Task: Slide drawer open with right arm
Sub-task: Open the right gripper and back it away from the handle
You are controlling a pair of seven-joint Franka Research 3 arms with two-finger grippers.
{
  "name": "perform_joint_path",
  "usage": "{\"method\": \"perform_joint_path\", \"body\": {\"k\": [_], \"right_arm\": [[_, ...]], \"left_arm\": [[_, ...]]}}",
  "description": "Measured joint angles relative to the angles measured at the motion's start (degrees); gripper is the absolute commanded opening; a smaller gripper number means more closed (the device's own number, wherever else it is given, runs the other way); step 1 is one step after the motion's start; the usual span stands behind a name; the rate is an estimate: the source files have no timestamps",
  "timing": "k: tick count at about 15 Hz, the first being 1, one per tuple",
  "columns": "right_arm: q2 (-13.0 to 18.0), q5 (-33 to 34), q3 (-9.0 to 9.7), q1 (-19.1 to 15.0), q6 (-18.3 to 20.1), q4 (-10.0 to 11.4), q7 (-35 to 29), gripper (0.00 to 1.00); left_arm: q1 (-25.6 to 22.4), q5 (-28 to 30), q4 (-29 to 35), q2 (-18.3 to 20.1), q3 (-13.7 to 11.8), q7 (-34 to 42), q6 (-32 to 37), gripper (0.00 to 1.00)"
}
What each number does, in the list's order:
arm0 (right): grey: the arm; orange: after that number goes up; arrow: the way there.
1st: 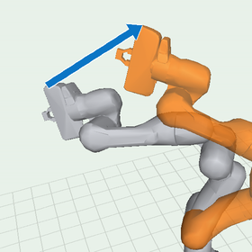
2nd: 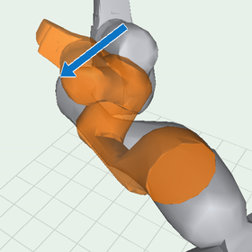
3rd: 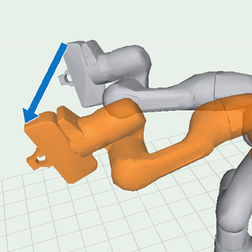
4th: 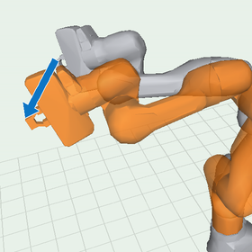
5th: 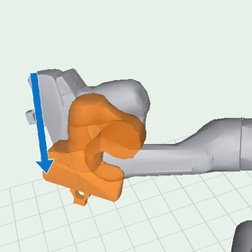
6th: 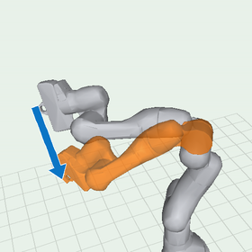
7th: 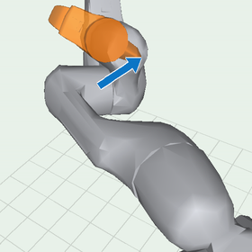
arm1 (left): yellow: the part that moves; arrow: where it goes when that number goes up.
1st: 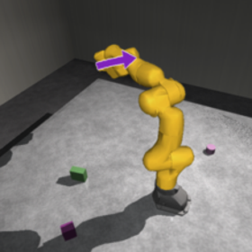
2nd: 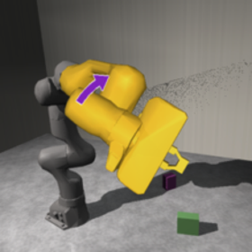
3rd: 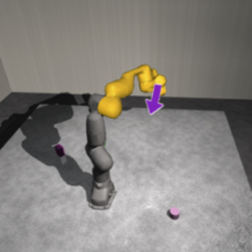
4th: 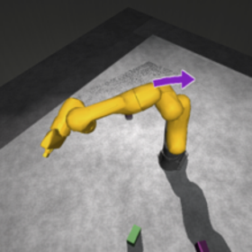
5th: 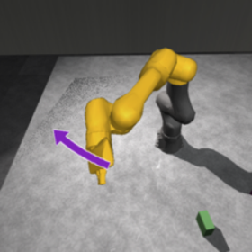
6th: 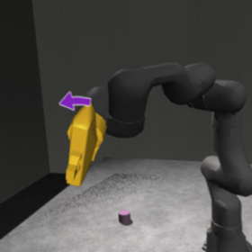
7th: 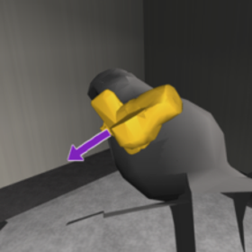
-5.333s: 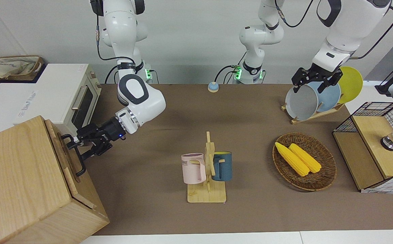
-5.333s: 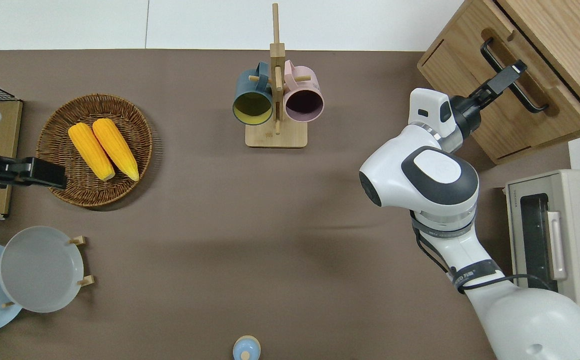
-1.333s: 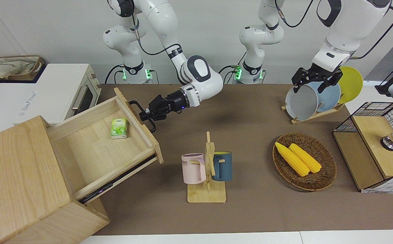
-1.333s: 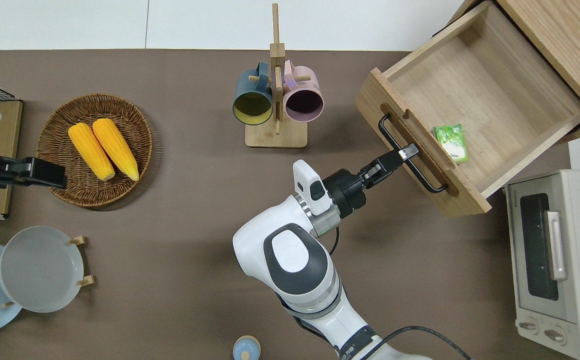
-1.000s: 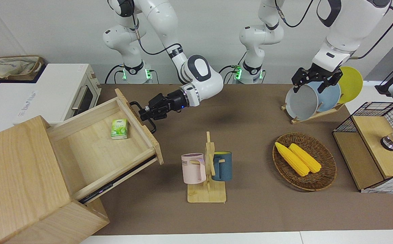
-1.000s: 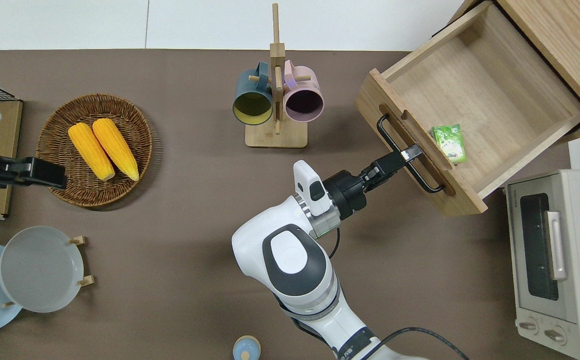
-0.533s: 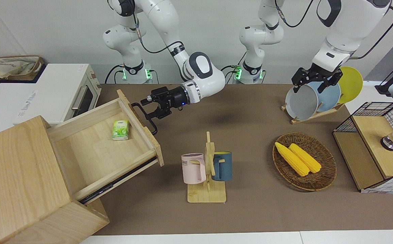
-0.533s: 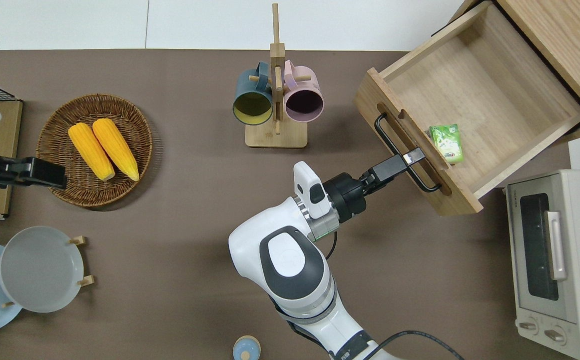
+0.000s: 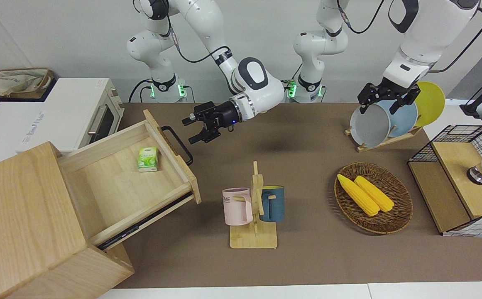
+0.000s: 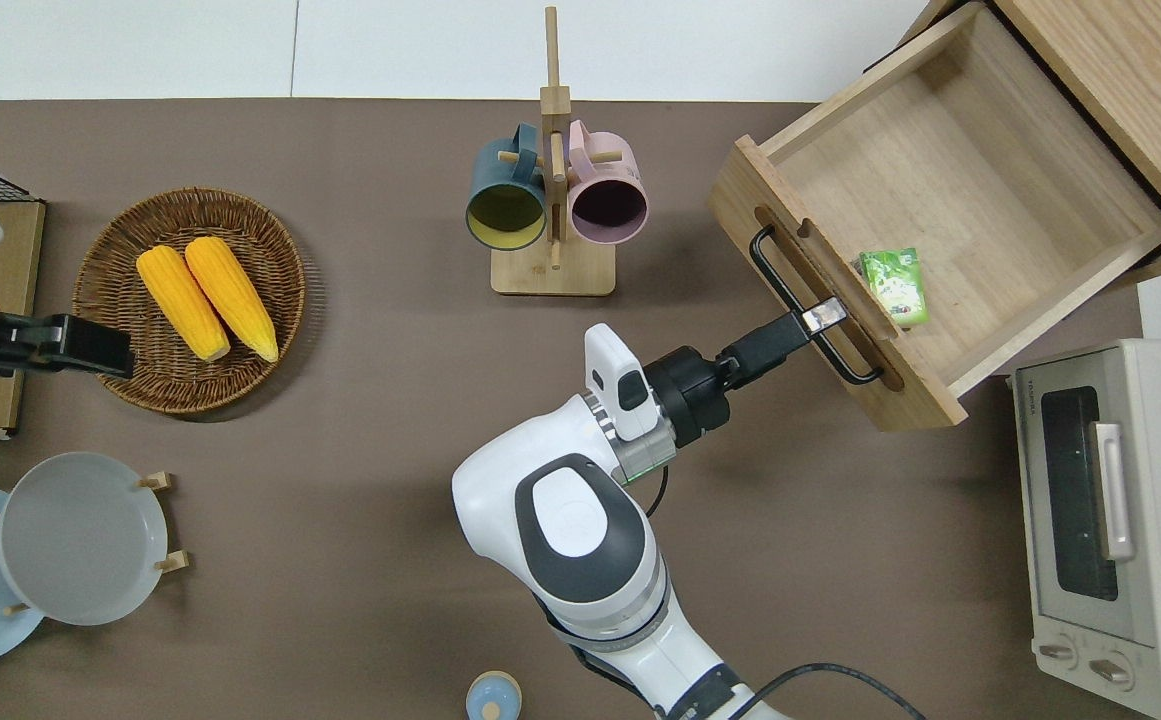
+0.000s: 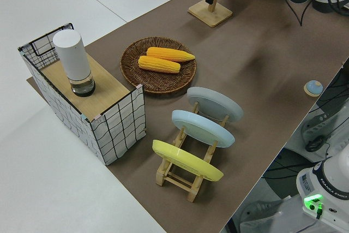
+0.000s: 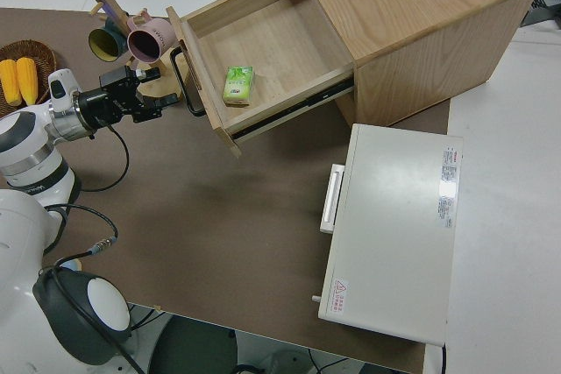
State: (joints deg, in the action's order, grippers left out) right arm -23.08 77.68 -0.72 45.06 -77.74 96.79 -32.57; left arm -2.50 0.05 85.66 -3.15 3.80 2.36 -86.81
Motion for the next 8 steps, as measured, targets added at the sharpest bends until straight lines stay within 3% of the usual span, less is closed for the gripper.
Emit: {"method": "perform_joint_path", "body": {"k": [2,8], "right_arm": [[-0.58,-1.17,0.11,1.34,0.0,-1.78,0.0,0.99],[-1.27,-3.94,0.45,2.63,0.03,-3.2,-0.16,0.99]], "left_arm": [[0.0,0.0,0.0,0.0,0.0,0.0,0.0,0.99],[0.0,0.0,0.0,0.0,0.0,0.0,0.0,0.99]]}}
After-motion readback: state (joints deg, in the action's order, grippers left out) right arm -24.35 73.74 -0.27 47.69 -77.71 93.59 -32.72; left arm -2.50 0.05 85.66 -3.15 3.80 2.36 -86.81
